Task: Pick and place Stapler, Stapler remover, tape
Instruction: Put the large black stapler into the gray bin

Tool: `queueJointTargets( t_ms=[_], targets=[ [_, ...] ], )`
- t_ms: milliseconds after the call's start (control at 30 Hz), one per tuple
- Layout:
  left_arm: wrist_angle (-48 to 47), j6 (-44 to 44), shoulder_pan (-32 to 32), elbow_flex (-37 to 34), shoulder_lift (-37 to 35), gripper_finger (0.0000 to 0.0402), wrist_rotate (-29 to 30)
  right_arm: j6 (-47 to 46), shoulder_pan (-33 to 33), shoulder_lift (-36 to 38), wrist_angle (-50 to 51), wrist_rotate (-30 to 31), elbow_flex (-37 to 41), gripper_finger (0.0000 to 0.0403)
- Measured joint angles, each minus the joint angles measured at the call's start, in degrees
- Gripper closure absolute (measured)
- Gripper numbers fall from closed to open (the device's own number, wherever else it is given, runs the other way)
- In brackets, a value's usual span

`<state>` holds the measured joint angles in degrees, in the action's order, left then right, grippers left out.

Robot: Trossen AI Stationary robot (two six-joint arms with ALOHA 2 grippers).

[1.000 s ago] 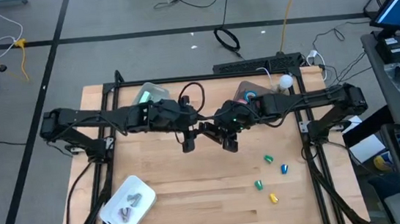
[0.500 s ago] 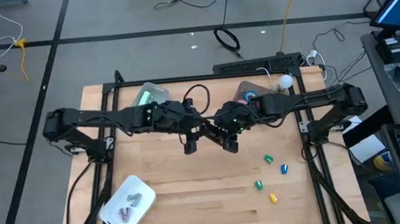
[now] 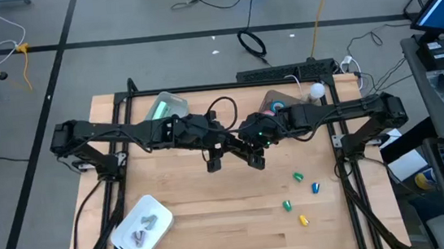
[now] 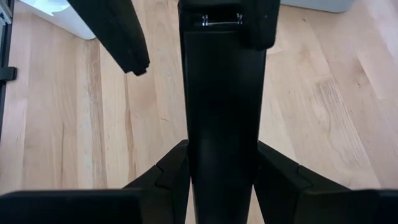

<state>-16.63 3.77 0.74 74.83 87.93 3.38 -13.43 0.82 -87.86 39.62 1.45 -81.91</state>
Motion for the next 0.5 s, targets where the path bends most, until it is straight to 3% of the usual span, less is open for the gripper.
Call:
queueJointTargets(
  t_ms=[500],
  targets=[
    [-0.92, -0.7, -0.58, -0.04, 0.1, 0.0217, 5.22, -0.2, -0.05, 0.05, 0.32, 0.41, 0.0, 0.0276]
  ],
)
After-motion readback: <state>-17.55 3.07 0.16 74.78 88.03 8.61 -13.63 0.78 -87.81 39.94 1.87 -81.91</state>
